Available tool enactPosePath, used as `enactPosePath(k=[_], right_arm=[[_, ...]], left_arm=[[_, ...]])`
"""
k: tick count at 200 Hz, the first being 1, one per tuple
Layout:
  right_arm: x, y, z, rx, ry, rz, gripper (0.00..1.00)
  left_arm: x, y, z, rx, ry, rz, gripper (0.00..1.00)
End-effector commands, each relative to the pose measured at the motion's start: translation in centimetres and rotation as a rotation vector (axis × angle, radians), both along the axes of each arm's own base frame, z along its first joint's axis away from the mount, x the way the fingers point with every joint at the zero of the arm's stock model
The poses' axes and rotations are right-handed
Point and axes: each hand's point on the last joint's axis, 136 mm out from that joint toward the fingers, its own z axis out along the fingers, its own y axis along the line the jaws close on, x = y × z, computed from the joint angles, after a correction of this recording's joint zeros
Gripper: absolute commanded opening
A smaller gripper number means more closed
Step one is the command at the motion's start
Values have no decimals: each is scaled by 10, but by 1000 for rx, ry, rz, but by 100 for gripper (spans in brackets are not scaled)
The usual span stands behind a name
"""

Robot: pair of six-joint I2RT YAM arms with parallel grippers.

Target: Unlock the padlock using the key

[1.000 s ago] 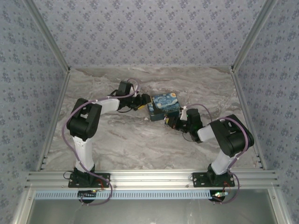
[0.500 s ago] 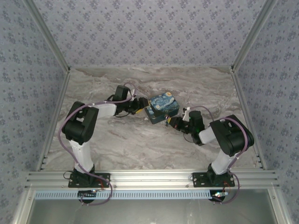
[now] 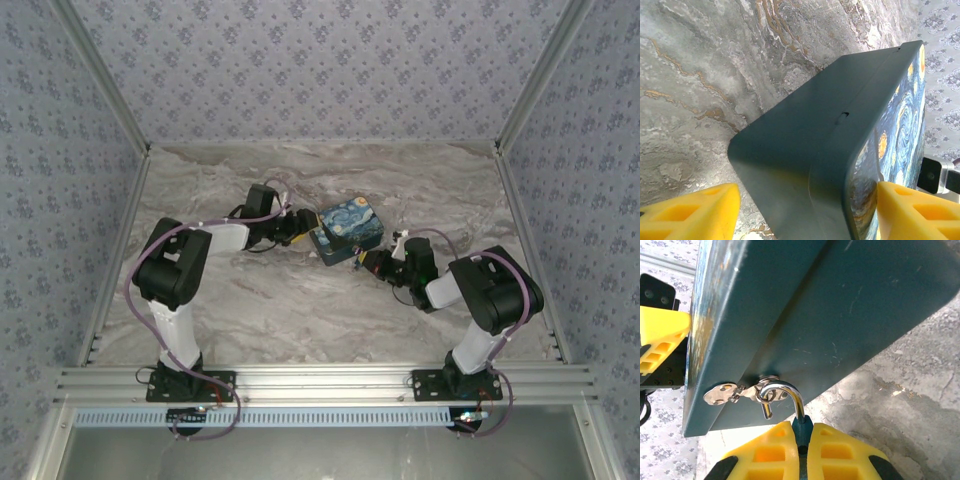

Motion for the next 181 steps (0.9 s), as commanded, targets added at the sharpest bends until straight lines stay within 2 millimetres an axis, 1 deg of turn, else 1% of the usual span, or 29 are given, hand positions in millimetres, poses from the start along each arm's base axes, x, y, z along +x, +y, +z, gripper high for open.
enactPosePath(k=[1,47,88,181], right_arm=[[7,-3,5,33,-6,-52,8],[13,-7,10,69,7,-104,8],[16,-11,9,96,43,-141,8],[21,-25,11,113,54,-197,8]], left_arm=[[-33,27,-59,148,200,44,70],[-34,26,-60,147,203,45,70],[-33,26,-60,145,204,49,70],[-34,27,-58,145,203,54,71]])
